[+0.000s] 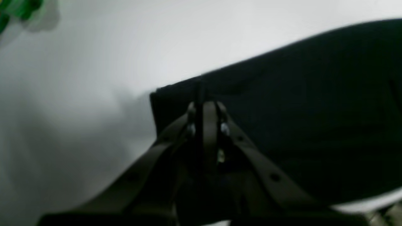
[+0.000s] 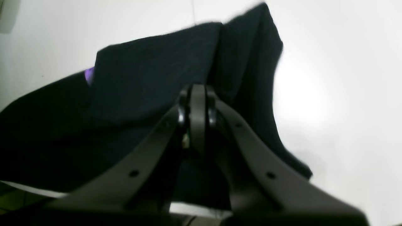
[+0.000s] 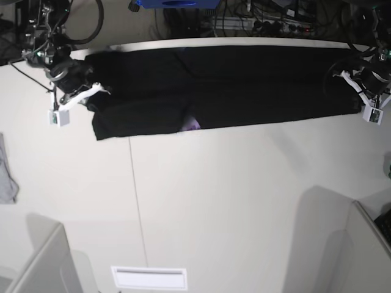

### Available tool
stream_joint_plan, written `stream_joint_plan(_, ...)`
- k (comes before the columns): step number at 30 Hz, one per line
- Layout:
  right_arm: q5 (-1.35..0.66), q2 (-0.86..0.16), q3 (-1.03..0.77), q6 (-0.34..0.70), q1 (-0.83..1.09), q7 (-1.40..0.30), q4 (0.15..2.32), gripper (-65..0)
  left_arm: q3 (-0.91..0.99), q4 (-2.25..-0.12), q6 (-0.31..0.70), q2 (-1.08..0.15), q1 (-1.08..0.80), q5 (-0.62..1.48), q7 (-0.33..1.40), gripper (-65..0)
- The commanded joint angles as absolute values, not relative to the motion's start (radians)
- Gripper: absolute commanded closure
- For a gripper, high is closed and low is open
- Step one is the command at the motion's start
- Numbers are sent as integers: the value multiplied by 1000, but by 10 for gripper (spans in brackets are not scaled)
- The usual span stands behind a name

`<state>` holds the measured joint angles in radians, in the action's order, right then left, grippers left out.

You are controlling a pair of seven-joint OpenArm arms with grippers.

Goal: Fold the T-shirt properly
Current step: 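Fold the hem half up over the collar half with both grippers, then release the folded edge and reposition both grippers at the fold corners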

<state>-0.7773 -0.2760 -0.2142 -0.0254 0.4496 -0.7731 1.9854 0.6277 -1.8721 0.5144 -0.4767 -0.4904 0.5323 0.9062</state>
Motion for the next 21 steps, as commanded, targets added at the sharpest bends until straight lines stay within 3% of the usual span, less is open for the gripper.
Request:
stream_joint_plan(1, -786, -282, -222, -18, 450, -757, 2005, 0, 639, -1888, 527, -495, -489, 533, 920, 0)
stream_joint_plan(8, -786, -248, -206, -18, 506, -757, 2006, 0, 677, -1888, 544, -496, -489, 530, 963, 0)
stream_joint_plan(15, -786, -237, -209, -18, 524, -757, 2005, 0, 656, -1888, 555, -490, -492, 323, 960, 0)
stream_joint_plan(21, -782, -237, -203, -18, 516, -757, 1997, 0, 613, -1888, 579, -456, -529, 288, 957, 0)
